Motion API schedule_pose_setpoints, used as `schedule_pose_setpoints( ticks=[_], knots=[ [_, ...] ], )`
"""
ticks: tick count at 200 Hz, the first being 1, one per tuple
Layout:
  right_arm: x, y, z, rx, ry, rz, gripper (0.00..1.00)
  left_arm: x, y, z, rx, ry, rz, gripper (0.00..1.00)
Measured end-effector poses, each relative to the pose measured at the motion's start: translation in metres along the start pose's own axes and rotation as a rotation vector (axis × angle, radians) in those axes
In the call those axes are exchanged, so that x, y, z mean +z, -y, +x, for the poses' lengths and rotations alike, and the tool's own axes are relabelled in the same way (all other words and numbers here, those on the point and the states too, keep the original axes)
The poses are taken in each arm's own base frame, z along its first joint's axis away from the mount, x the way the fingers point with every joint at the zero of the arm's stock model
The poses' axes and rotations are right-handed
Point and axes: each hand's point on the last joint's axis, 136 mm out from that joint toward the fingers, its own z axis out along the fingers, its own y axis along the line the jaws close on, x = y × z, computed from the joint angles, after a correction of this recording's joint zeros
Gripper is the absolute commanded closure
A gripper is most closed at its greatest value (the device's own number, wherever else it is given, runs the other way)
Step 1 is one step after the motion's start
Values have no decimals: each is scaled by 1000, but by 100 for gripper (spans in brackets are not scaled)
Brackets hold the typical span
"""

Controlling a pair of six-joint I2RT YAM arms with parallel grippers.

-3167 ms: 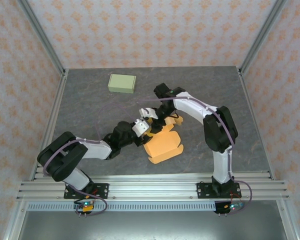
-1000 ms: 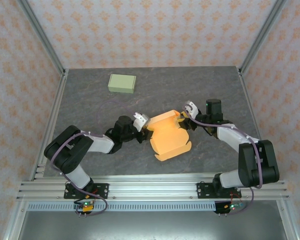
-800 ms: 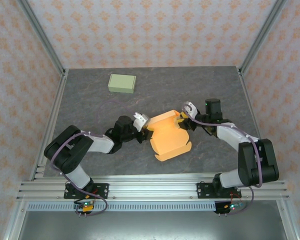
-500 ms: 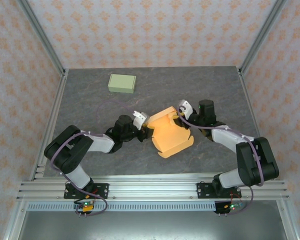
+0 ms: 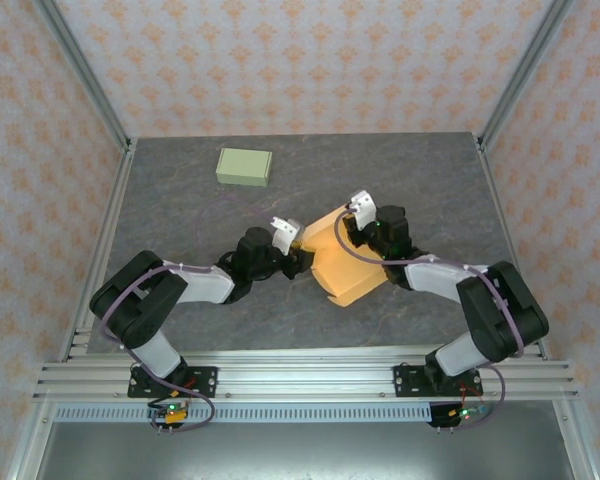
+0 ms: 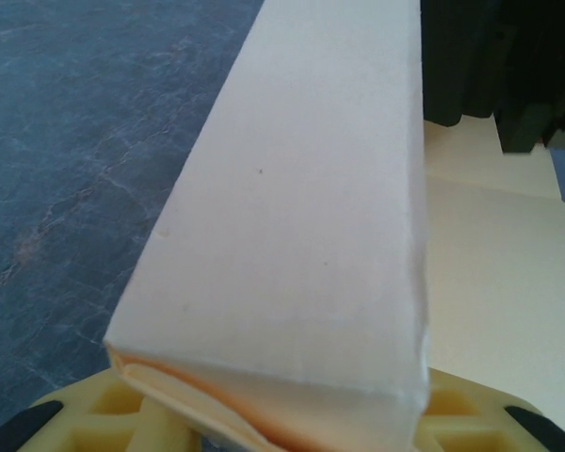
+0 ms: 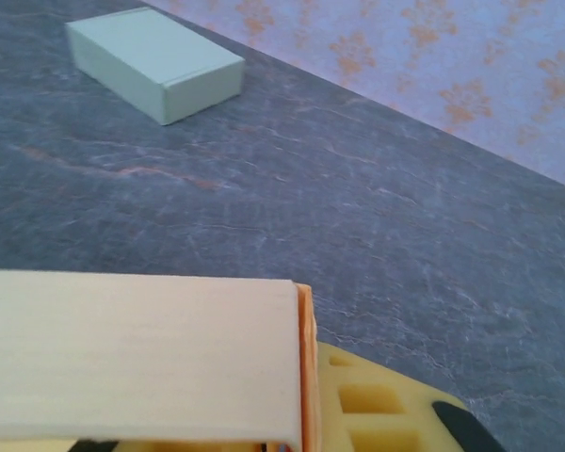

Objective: Fold the paper box

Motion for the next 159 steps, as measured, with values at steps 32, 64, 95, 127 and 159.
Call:
schedule_pose_setpoints(
  ticks=[32,64,95,127,159],
  knots=[
    [8,-1,5,-31,-21,91,84,1,-8,5,-36,-22,-59,71],
    [11,4,4,-95,-30,180,83,2,-9,2,-72,-18,-68,71],
    [12,7,4,-130,-30,205,74,4,-7,-1,-98,-22,-67,71],
    [11,9,4,-153,-24,188,55,3,-7,-1,-105,-29,-79,71],
    [-1,6,0,-132,-19,57,50,-5,-8,-9,-96,-23,-110,71]
  ],
)
